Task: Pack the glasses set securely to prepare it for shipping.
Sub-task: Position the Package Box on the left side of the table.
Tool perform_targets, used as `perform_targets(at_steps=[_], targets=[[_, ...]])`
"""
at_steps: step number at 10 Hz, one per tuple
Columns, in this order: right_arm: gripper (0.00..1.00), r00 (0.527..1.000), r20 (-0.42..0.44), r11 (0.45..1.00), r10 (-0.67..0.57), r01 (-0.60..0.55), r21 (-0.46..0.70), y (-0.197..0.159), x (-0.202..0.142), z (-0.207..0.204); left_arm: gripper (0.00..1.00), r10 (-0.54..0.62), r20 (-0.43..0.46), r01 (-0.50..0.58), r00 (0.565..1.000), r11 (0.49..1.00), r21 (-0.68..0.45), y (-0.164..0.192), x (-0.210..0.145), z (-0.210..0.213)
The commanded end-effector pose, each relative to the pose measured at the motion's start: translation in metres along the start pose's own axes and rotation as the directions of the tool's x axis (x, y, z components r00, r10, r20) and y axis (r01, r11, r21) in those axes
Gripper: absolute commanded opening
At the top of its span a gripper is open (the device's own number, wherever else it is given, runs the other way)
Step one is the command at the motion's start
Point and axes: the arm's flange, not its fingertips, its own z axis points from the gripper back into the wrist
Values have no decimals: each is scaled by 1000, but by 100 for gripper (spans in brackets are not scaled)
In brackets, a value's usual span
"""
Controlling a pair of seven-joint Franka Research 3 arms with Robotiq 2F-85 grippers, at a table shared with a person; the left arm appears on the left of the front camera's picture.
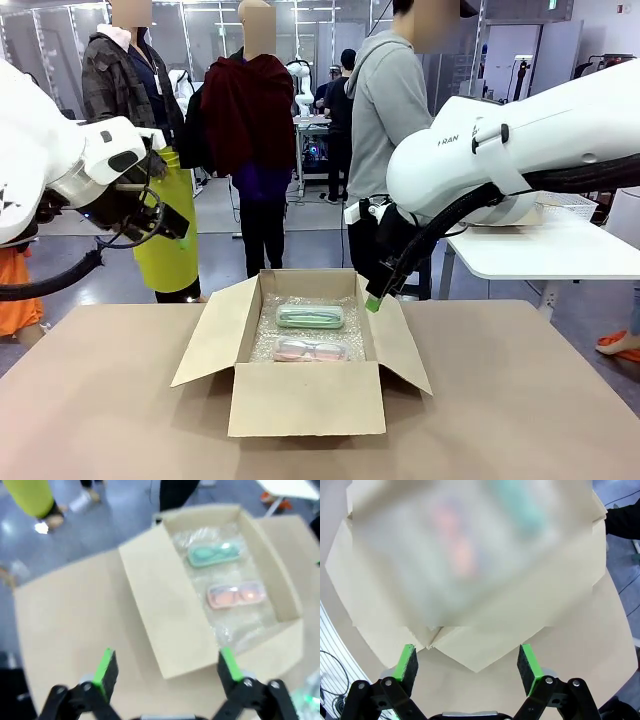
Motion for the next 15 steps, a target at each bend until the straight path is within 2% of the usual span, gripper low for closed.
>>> perform_targets(at_steps=[1, 2, 4, 5, 6, 7, 12, 13, 15], targets=[[100, 1000, -13, 1000, -2, 2, -6, 1, 0, 1, 100, 103, -133, -115, 986, 990, -84, 34, -3, -18], [100, 1000, -13, 1000, -2, 2, -6, 1, 0, 1, 100, 129, -188, -164, 974, 969, -184, 46, -9, -32], [100, 1000, -13, 1000, -2, 2, -6, 1, 0, 1, 100, 234, -280, -299, 931, 929, -219, 72, -26, -65], [100, 1000, -13, 1000, -2, 2, -6, 1, 0, 1, 100, 241, -276, -299, 930, 935, -190, 75, -32, -71], [100, 1000, -13, 1000, -2, 2, -6, 1, 0, 1, 100, 178, -225, -210, 958, 970, -125, 72, -32, -67], [100, 1000, -13, 1000, -2, 2, -6, 1, 0, 1, 100, 235, -261, -289, 936, 937, -197, 69, -38, -69], [100, 1000, -13, 1000, -2, 2, -6, 1, 0, 1, 100, 235, -262, -284, 936, 944, -170, 68, -38, -73], [100, 1000, -13, 1000, -2, 2, -6, 1, 0, 1, 100, 212, -371, -338, 904, 886, -319, 83, -41, -90], [100, 1000, -13, 1000, -2, 2, -6, 1, 0, 1, 100, 287, -377, -422, 881, 836, -350, 104, -55, -114]])
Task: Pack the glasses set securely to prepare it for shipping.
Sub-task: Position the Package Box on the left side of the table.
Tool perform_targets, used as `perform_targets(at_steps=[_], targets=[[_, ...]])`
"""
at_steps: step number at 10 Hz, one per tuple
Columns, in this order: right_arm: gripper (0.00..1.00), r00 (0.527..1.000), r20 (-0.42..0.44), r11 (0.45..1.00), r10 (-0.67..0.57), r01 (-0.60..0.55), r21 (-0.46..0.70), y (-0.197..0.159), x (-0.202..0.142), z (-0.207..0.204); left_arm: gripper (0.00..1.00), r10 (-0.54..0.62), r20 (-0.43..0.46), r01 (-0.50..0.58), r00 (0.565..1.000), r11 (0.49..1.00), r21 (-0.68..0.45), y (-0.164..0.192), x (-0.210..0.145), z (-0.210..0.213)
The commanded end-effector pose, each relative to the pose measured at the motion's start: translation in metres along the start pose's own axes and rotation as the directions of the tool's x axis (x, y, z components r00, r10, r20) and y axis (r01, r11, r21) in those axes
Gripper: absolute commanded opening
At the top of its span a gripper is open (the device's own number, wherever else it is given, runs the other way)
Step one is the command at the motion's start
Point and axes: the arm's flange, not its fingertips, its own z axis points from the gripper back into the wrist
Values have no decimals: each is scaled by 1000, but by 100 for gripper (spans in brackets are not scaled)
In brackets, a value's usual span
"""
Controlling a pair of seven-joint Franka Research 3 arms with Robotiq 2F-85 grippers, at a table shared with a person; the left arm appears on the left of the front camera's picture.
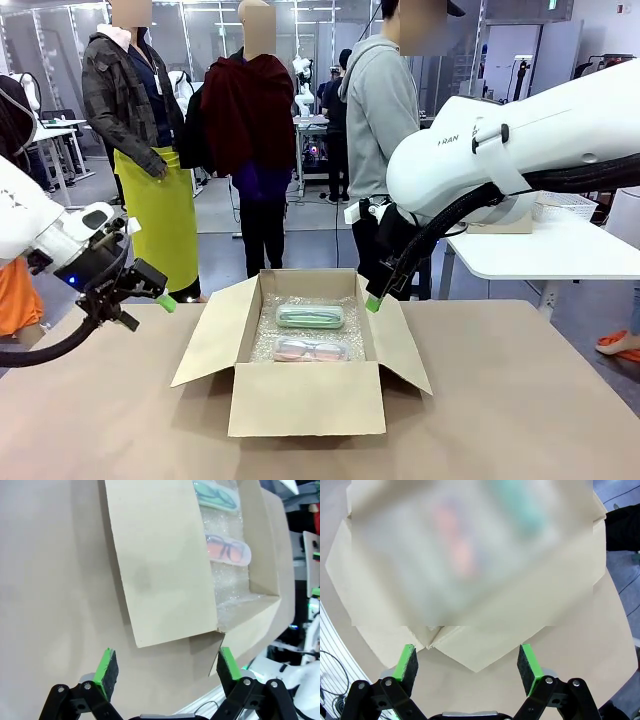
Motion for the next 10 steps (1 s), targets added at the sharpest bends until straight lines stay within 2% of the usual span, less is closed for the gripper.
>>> perform_targets(at_steps=[1, 4, 6, 10], targets=[[100, 1000, -13, 1000, -2, 2, -6, 1, -1, 1, 100, 54, -27, -56, 998, 993, -106, 27, 12, -15], [100, 1000, -13, 1000, -2, 2, -6, 1, -1, 1, 100, 82, -43, -88, 996, 985, -149, 55, 17, -44], [100, 1000, -13, 1000, -2, 2, -6, 1, -1, 1, 100, 123, -102, -141, 987, 972, -190, 69, 22, -74], [100, 1000, -13, 1000, -2, 2, -6, 1, -1, 1, 100, 161, -97, -183, 982, 942, -283, 97, 35, -116]])
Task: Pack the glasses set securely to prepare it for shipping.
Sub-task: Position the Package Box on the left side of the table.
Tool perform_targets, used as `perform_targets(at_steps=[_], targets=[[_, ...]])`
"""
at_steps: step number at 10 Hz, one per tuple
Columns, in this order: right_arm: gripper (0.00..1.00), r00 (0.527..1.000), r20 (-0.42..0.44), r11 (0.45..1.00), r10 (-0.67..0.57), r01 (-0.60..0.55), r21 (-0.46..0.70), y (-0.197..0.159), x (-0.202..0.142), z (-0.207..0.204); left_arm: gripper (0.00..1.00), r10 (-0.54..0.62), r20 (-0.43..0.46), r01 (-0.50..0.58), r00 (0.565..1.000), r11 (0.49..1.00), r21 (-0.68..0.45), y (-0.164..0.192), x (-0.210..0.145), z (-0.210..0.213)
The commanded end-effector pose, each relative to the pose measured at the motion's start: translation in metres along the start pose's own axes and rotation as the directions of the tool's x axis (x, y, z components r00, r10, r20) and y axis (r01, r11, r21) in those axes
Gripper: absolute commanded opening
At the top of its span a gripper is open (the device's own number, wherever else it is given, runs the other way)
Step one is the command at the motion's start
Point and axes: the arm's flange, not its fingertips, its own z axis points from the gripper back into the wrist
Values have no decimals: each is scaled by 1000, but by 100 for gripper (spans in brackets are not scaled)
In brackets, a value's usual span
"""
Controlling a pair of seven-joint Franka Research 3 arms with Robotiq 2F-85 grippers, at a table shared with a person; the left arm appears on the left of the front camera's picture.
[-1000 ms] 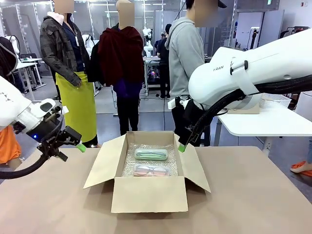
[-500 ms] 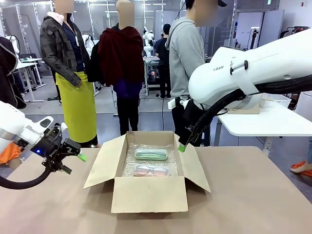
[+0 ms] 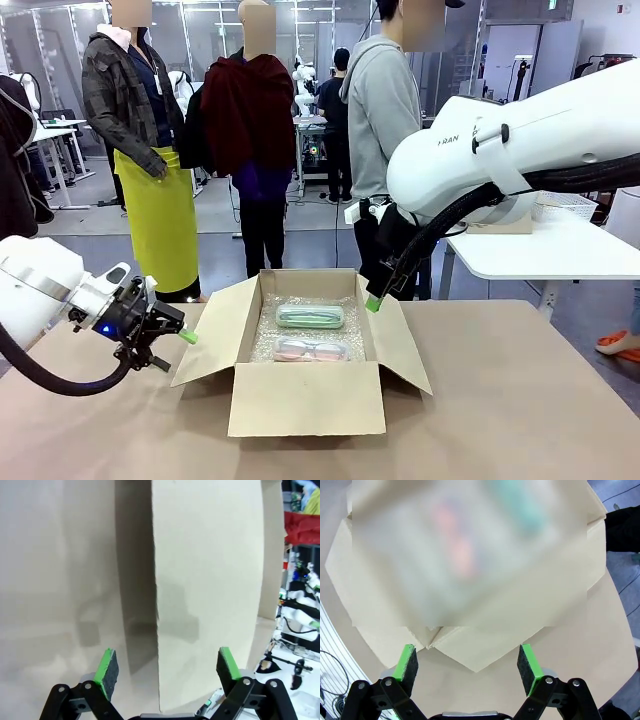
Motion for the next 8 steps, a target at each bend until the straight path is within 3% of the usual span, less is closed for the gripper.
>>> perform_targets(at_steps=[1, 7, 8], targets=[[100, 1000, -13, 1000, -2, 2, -6, 1, 0, 1, 100, 1, 14, 1, 1000, 994, -113, 13, 11, -7], [100, 1000, -13, 1000, -2, 2, -6, 1, 0, 1, 100, 39, -19, -43, 999, 900, -435, 28, 31, -28], [100, 1000, -13, 1000, -2, 2, -6, 1, 0, 1, 100, 38, -10, -38, 999, 895, -445, 29, 32, -30]])
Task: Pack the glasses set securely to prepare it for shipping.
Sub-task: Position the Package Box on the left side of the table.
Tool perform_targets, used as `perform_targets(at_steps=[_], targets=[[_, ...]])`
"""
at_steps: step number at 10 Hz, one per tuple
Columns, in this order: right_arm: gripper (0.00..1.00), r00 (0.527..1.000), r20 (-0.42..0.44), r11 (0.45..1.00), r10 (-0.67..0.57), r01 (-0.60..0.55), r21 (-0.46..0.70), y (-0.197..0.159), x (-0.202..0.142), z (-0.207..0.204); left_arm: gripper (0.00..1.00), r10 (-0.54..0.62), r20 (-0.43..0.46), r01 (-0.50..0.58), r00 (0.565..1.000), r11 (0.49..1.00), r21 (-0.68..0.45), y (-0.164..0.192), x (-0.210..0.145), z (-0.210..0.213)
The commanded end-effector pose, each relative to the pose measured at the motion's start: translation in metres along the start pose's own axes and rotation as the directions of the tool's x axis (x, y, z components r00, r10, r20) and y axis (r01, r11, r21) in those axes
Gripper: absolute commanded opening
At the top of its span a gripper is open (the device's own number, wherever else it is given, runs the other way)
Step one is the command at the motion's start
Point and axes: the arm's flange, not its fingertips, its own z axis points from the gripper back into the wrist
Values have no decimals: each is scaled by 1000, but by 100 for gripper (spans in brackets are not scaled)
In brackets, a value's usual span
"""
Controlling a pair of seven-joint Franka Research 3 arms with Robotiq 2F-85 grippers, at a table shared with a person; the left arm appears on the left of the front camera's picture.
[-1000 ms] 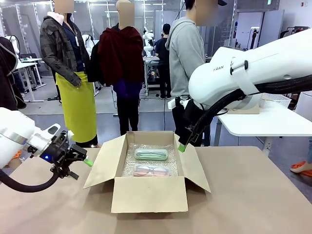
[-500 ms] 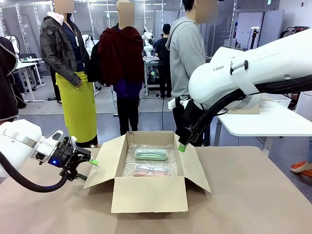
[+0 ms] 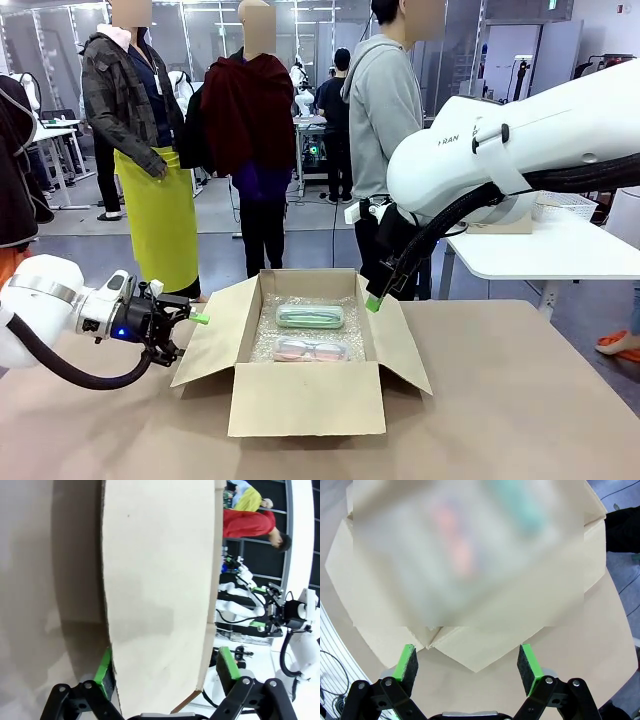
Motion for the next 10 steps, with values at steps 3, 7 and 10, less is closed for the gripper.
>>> perform_targets(at_steps=[3, 7, 10], targets=[[100, 1000, -13, 1000, -2, 2, -6, 1, 0, 1, 39, -40, 40, 43, 998, 995, -94, 4, 3, 8], [100, 1000, -13, 1000, -2, 2, -6, 1, 0, 1, 17, -65, 47, 71, 997, 987, -144, 0, -2, 27], [100, 1000, -13, 1000, -2, 2, -6, 1, 0, 1, 0, -80, 36, 84, 996, 985, -150, -5, -4, 25]])
